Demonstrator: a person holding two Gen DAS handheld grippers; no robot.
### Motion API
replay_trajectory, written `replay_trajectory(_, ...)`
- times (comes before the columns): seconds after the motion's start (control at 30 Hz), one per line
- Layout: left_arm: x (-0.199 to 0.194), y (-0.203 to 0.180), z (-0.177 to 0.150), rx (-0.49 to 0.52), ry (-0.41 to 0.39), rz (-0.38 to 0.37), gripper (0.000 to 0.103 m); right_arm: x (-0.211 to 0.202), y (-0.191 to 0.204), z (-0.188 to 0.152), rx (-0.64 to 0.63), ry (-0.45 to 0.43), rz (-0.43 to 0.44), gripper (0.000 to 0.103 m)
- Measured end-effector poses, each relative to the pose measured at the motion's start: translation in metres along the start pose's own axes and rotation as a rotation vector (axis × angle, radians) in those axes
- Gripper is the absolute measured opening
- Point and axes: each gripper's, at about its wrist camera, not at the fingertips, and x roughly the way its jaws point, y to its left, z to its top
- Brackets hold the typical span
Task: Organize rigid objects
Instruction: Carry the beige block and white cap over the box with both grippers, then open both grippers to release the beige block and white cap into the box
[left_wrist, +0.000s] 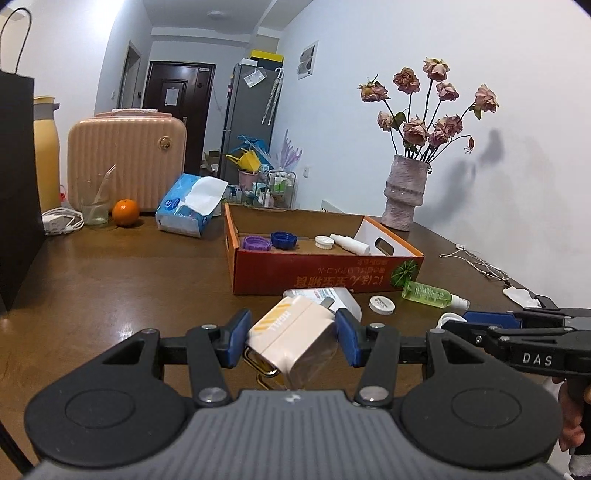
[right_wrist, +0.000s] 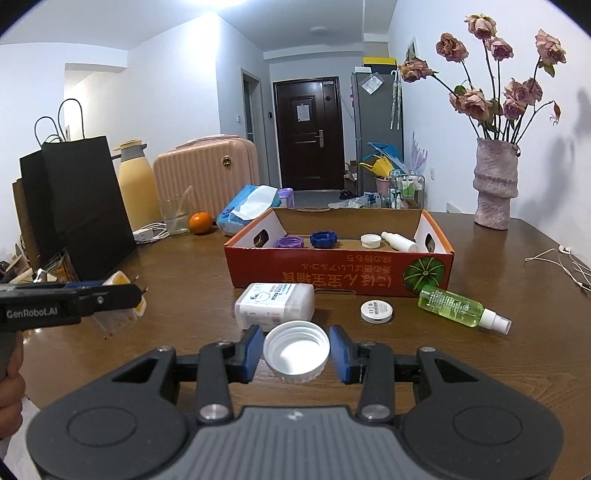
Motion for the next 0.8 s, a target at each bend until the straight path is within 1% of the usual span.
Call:
replay_trajectory(0.13,0.017,-0.001,0.018,0.027,-0.011,-0.017,0.051,0.008,-0.004,0.009,-0.03,-0.007,-0.009,0.039)
replay_trajectory(0.27,0.044,0.0,0.045,0.064,-0.018,-0.027,0.051,0.021,-0.014,0.028,-0.046,-0.026,-0.004,0.039)
replay_trajectory(0.47,0.108,-0.001,0.092,0.141,0.018,-0.03,0.051,0.062,-0.037,0.075,-0.053,-0.044,0.014,0.039)
replay_trajectory(0.53,0.135,0.001,0.104,0.151,0.056,-0.047,0.051,0.084,-0.049,0.093,-0.03,-0.029,0.03,0.039)
replay_trajectory(0.63,0.177,0.004,0.114,0.159,0.116,-0.042,0.051,0.123,-0.068,0.119,0.0,0.006,0.032,0.039)
replay_trajectory(0.8,0.241,0.008,0.119,0.177,0.209,-0.029,0.052,0.208,-0.094,0.158,0.075,0.118,0.03,0.039)
